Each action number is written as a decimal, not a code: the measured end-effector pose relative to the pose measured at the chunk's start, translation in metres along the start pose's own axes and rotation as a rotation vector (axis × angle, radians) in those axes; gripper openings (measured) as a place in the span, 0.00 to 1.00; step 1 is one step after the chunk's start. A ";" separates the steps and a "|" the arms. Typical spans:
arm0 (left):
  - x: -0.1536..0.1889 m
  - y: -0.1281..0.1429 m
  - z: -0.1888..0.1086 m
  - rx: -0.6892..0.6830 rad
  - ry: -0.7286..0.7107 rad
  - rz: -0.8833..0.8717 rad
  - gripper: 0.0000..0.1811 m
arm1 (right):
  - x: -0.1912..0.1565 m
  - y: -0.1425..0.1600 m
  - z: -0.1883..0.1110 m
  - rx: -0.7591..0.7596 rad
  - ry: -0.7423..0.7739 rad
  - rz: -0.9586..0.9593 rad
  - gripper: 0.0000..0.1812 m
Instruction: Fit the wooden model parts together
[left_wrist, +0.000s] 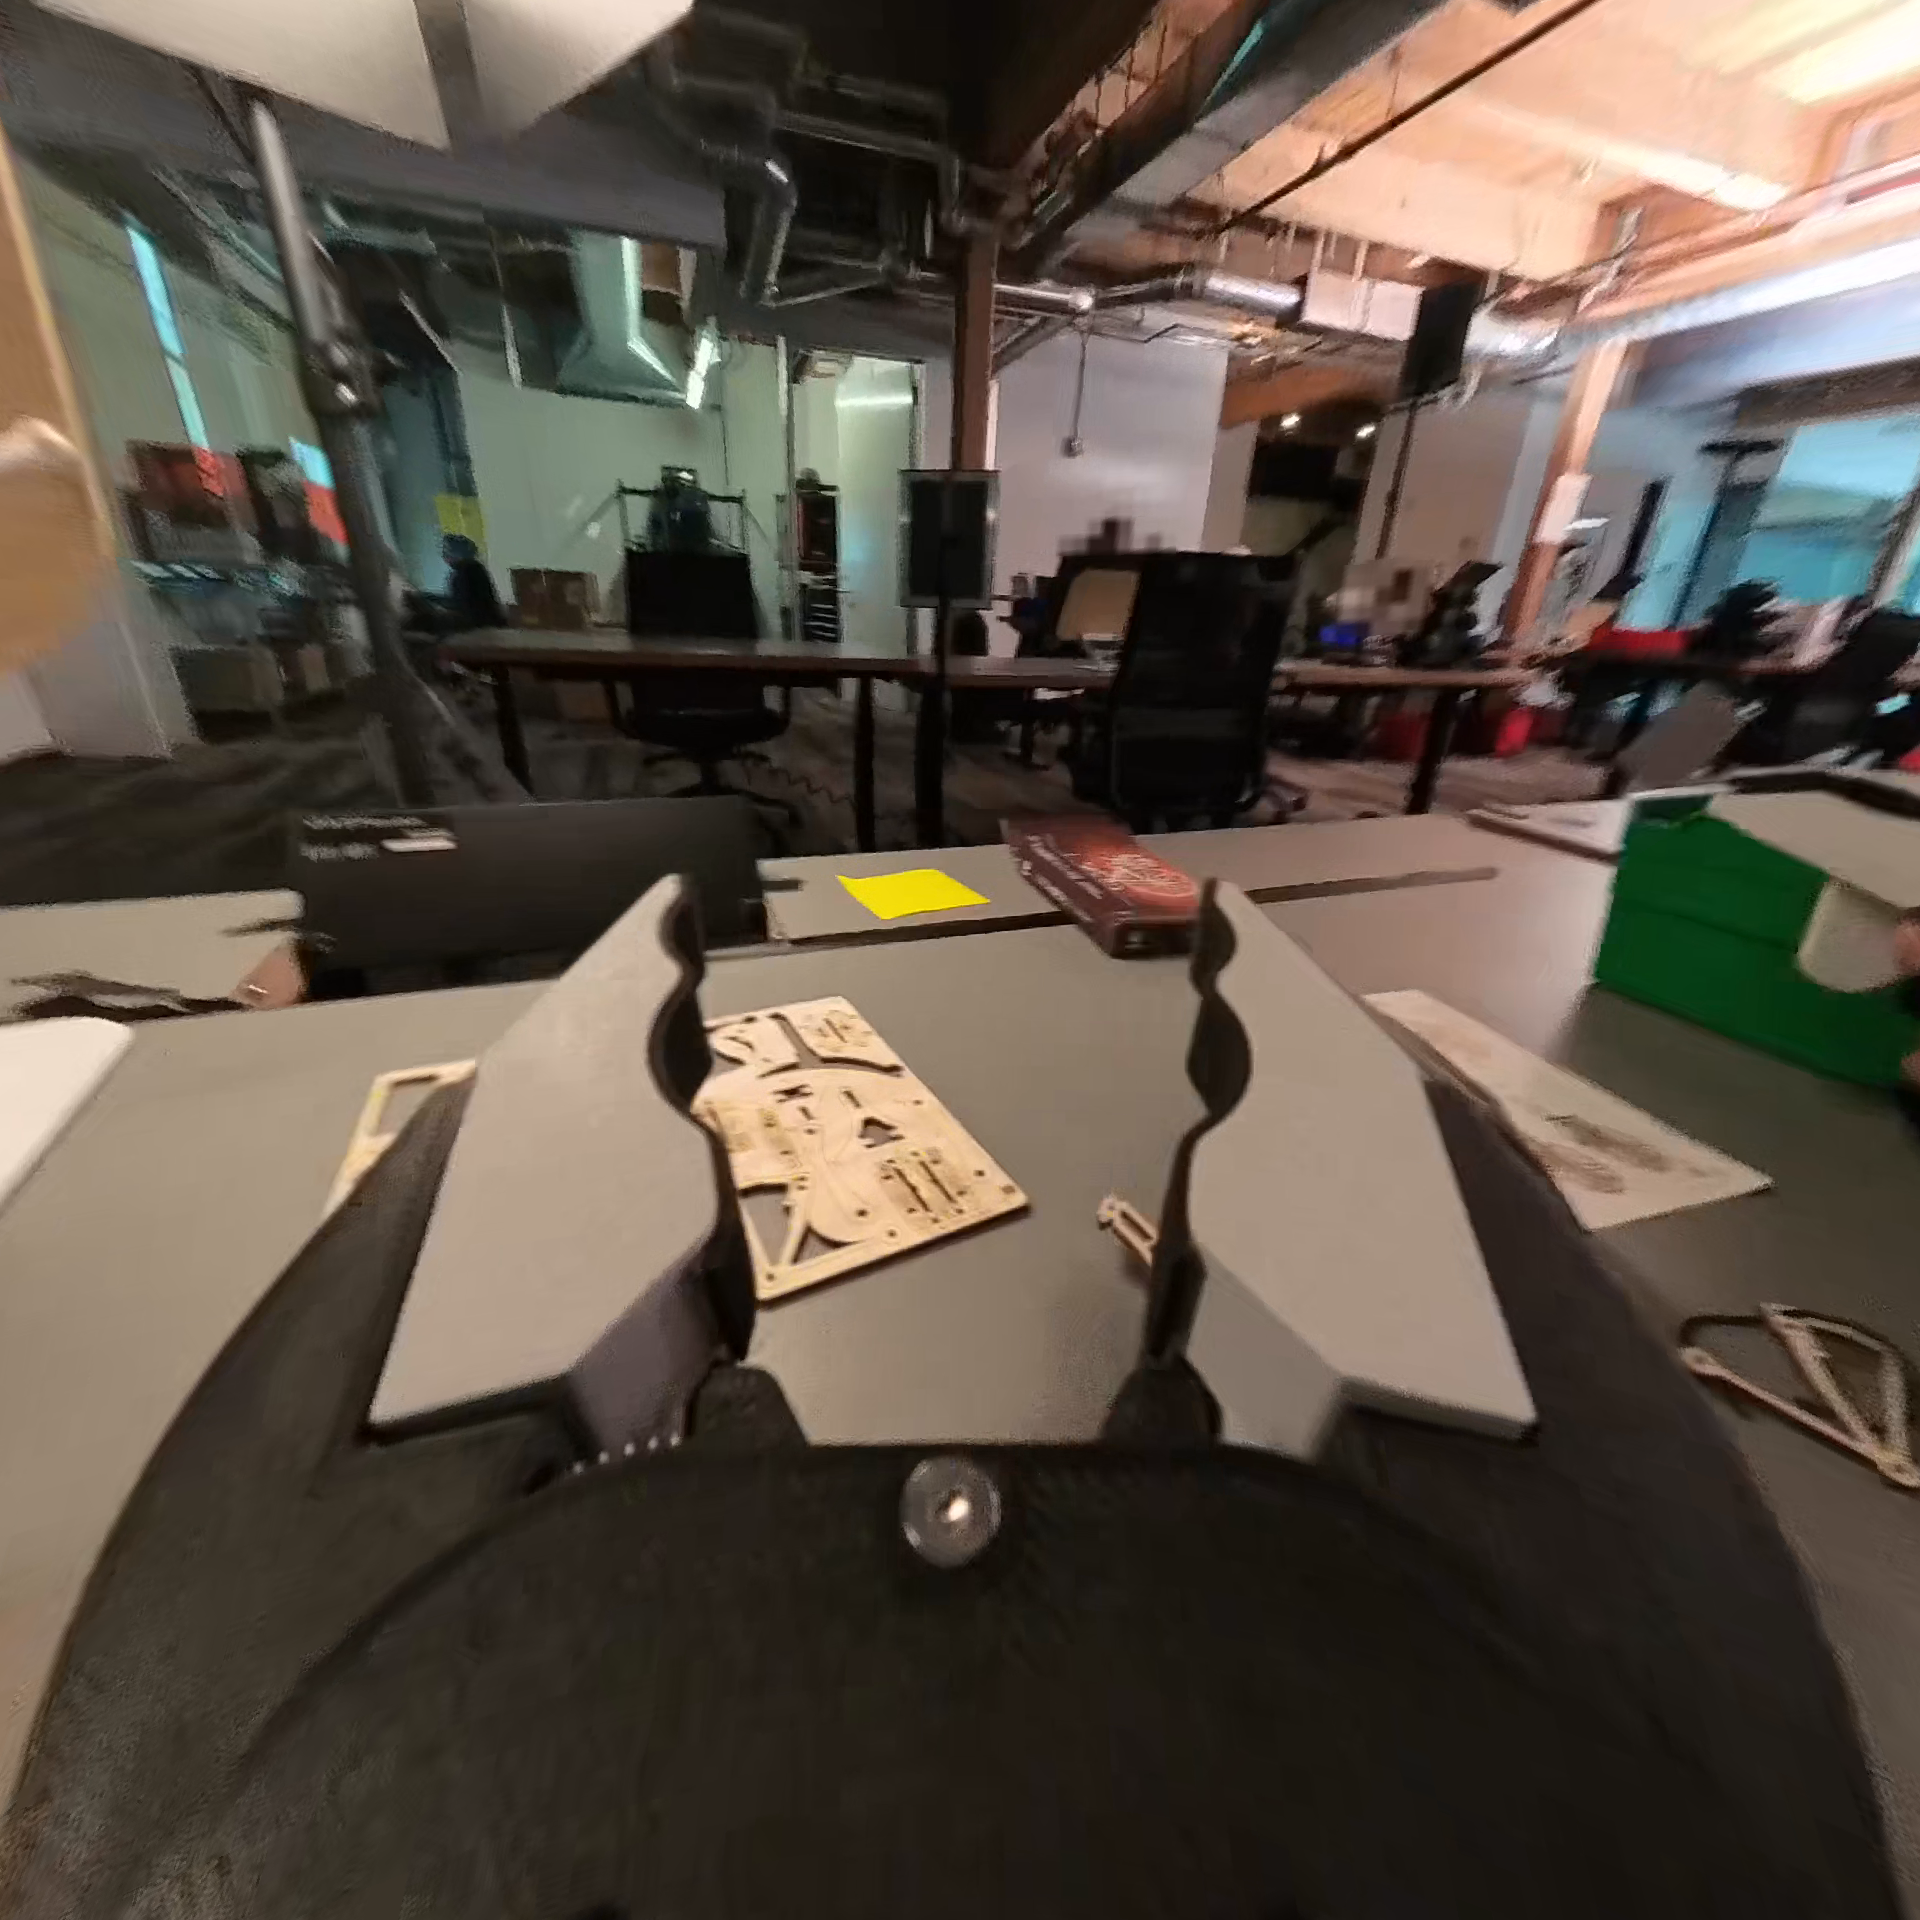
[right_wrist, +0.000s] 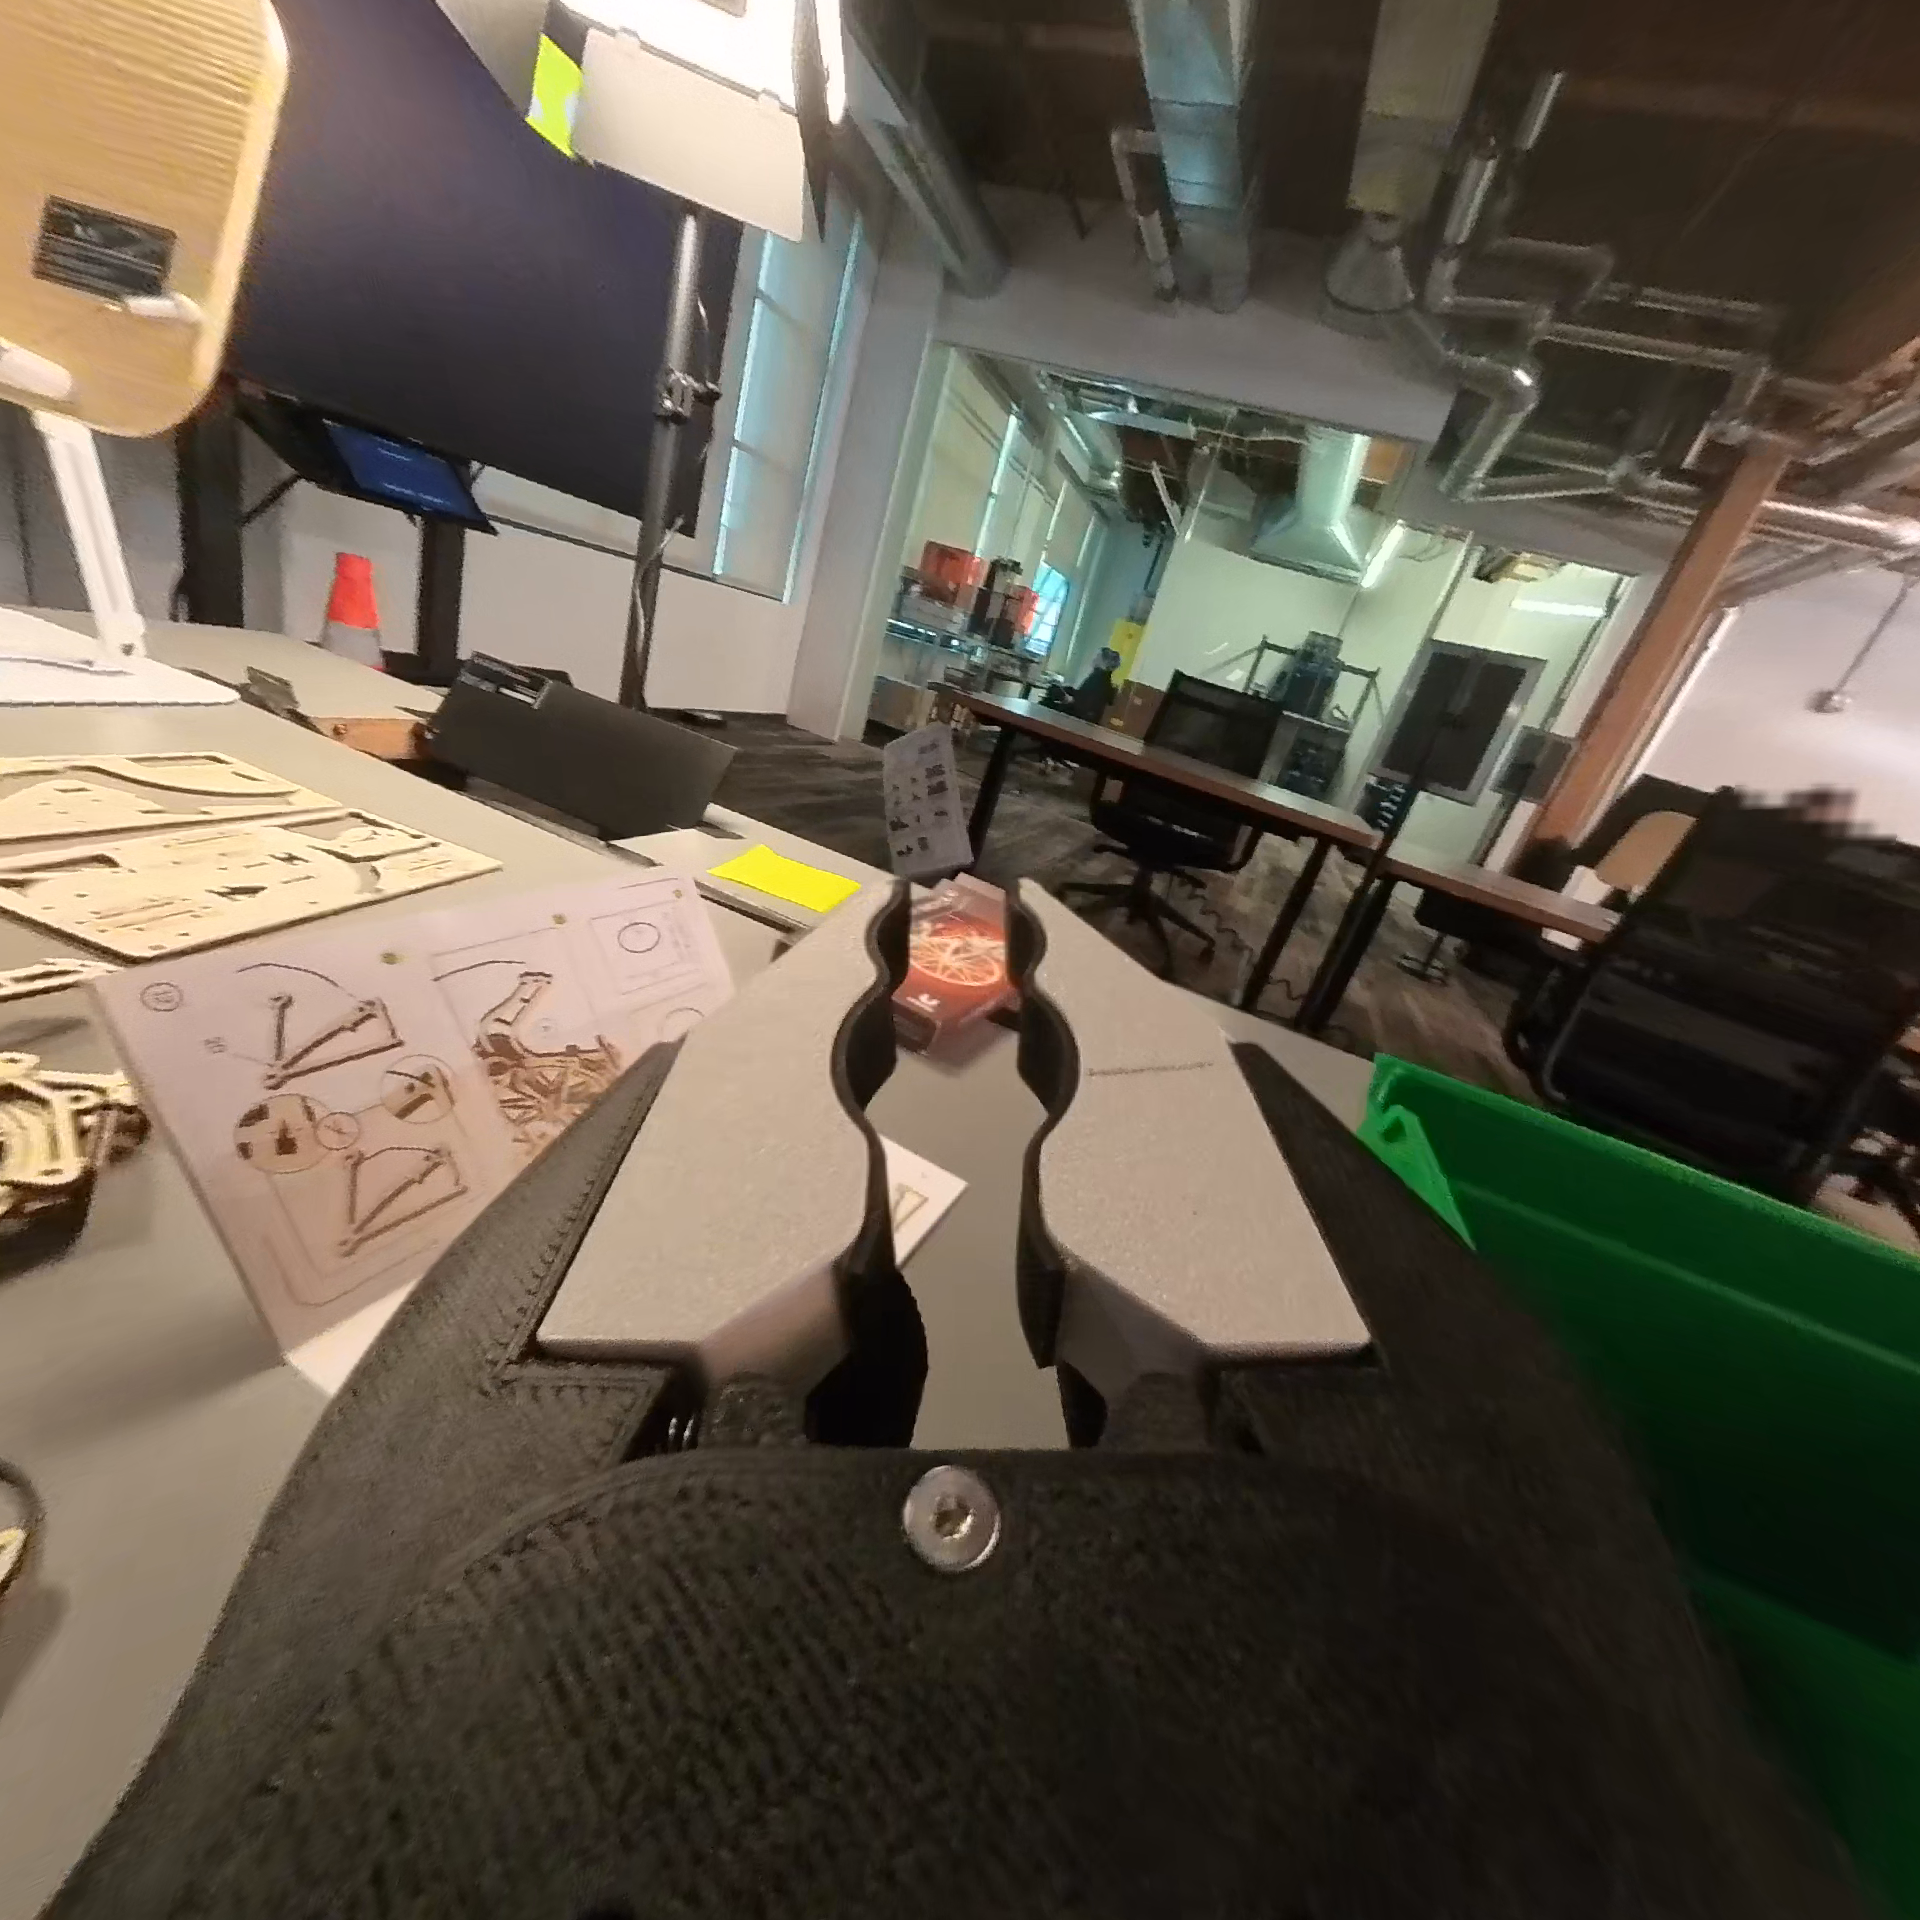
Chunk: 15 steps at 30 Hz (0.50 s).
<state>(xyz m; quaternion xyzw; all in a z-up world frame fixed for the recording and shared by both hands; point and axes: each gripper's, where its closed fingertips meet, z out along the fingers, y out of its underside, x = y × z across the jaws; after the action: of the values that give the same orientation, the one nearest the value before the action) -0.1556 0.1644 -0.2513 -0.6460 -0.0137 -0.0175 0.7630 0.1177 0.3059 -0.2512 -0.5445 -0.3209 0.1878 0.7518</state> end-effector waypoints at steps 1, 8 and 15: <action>-0.003 0.005 0.002 -0.011 0.012 -0.042 0.54 | -0.001 -0.003 -0.002 0.016 -0.010 0.010 0.08; -0.025 0.003 -0.001 0.041 -0.031 -0.159 0.52 | -0.014 -0.001 0.006 0.021 -0.097 0.001 0.06; -0.021 0.005 0.000 0.034 -0.016 -0.151 0.50 | -0.018 0.005 0.021 0.023 -0.172 -0.011 0.06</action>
<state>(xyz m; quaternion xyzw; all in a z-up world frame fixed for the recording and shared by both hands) -0.1768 0.1653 -0.2569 -0.6302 -0.0690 -0.0697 0.7702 0.0903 0.3110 -0.2562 -0.5158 -0.3853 0.2334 0.7287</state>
